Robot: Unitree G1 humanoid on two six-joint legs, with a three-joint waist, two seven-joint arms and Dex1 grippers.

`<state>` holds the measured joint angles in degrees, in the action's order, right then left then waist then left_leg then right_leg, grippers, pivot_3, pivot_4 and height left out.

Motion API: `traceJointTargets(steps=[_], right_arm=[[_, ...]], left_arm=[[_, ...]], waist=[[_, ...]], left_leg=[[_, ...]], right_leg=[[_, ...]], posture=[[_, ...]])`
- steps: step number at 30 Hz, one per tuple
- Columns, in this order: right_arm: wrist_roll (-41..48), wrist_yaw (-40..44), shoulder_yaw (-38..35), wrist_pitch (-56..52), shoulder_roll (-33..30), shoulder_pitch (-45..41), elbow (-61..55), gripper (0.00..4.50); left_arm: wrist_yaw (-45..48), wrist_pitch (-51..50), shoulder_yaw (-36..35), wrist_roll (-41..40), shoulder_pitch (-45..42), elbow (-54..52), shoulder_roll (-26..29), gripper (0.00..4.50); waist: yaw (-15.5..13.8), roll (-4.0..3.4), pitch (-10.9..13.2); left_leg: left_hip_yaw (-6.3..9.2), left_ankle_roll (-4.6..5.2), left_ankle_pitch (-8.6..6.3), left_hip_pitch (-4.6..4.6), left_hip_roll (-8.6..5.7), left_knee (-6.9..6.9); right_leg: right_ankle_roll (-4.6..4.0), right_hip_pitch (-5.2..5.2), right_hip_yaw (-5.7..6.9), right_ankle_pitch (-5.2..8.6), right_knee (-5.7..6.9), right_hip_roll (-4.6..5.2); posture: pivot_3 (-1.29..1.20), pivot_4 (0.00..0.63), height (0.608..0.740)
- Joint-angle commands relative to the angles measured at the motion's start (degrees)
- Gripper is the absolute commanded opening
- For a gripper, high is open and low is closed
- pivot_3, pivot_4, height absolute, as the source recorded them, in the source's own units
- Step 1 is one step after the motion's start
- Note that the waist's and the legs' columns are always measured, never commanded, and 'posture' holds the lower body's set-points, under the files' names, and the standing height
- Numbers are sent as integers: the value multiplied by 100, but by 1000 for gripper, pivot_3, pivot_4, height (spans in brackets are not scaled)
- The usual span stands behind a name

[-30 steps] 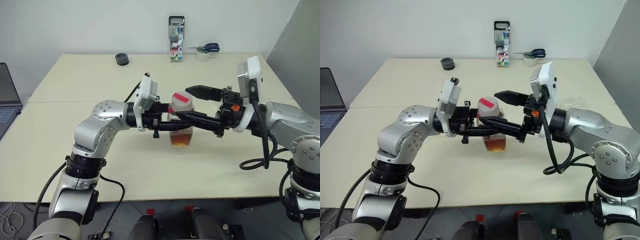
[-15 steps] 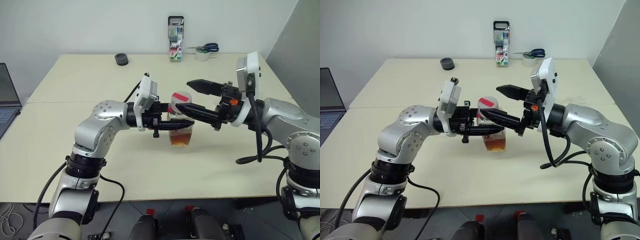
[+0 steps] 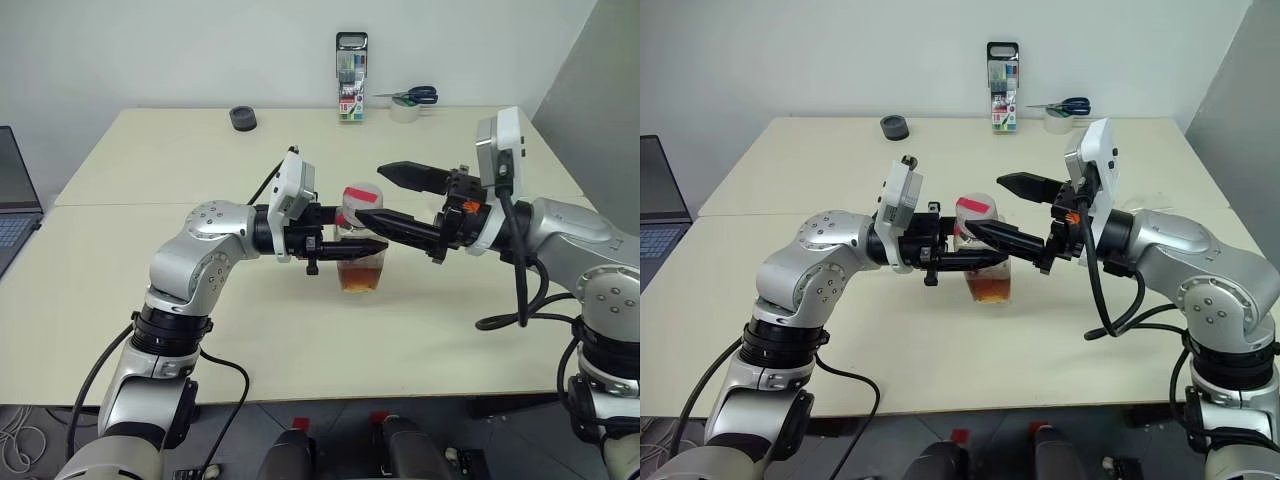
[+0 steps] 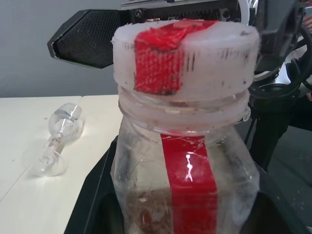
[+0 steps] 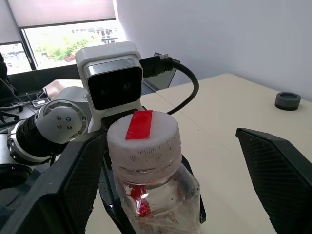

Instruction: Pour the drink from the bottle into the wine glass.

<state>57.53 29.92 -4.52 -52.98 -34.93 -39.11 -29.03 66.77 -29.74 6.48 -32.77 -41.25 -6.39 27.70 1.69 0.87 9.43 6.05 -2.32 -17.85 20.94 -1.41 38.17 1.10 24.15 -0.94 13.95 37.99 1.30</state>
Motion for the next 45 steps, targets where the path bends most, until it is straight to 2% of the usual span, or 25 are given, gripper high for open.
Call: traceJointTargets(steps=[1, 25, 30, 34, 45], right_arm=[[42, -63, -255, 70, -89, 10, -131, 4466], [162, -180, -419, 17, -234, 127, -248, 4466], [354, -228, -442, -34, -287, 144, -319, 4466], [884, -382, -497, -206, -282, -32, -393, 4466], [463, -384, 71, -2, 61, -108, -320, 4466]], left_arm=[[17, 126, -82, -42, -143, -116, -32, 1844], [94, 175, -70, -18, -180, -66, -32, 1844], [93, 177, -69, -18, -177, -69, -33, 1844], [87, 189, -75, -13, -175, -69, -36, 1844], [79, 186, -93, -12, -184, -74, -23, 1844]], waist=[[0, 0, 0], [-2, 0, 0], [-2, 0, 0], [-2, 0, 0], [1, 0, 0]], left_leg=[[0, 0, 0, 0, 0, 0], [-1, 0, 0, 0, 0, 0], [0, 0, 0, 0, 0, 0], [-1, 0, 0, 0, 0, 0], [-1, 1, 0, -1, 1, 0]], right_leg=[[0, 0, 0, 0, 0, 0], [0, 0, 0, 0, 0, 0], [0, 0, -1, 0, 0, 0], [0, 0, -1, 0, 0, 0], [0, 0, -1, 0, 2, -1]], posture=[[0, 150, 740], [0, 150, 740], [0, 150, 740], [0, 150, 740], [0, 150, 740]])
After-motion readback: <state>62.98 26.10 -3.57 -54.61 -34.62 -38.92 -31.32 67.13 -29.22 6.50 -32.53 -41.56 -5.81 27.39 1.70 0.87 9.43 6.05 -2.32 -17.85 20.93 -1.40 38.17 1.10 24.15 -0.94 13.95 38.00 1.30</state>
